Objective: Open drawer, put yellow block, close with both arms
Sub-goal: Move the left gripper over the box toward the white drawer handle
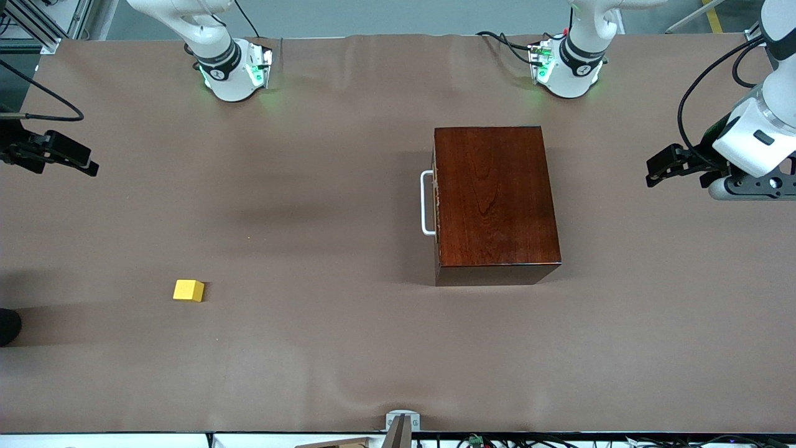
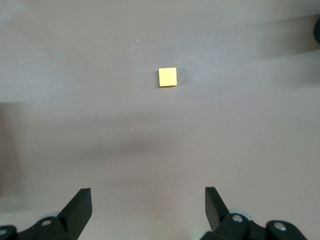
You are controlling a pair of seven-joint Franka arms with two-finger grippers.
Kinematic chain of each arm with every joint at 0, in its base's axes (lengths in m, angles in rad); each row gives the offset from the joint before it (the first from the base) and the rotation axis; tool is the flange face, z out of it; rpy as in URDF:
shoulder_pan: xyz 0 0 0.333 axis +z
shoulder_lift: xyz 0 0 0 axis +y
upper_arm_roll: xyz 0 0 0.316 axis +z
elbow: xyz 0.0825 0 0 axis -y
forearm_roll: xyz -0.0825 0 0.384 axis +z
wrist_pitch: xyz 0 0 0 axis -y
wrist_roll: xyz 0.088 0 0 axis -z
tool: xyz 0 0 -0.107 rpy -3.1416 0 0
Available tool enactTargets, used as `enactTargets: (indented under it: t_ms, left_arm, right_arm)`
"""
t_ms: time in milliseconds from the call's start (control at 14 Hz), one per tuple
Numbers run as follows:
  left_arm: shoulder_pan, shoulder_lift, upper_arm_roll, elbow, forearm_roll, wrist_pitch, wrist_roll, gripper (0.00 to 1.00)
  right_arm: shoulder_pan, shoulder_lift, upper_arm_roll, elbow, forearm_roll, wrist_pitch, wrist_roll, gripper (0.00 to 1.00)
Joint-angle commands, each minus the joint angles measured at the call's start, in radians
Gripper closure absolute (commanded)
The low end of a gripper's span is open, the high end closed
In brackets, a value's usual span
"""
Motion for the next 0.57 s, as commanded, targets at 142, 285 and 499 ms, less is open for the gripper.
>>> enactTargets:
  t_ms: [142,285,499]
  left_arm:
    - [0.004,0.006,-0.003,0.017,-0.013,0.001,0.001,0.0]
    - [0.002,0.006,-0.004,0.019,-0.013,0.001,-0.001,0.0]
    - [-0.002,0.004,-0.004,0.017,-0.017,0.001,-0.018,0.0]
  right_arm:
    - [0.0,-0.005,0.002,0.01,0.0,-0.013,0.01,0.0]
    - [0.0,-0.005,0.002,0.01,0.0,-0.013,0.01,0.0]
    - [0.0,-0.005,0.002,0.01,0.0,-0.013,0.01,0.0]
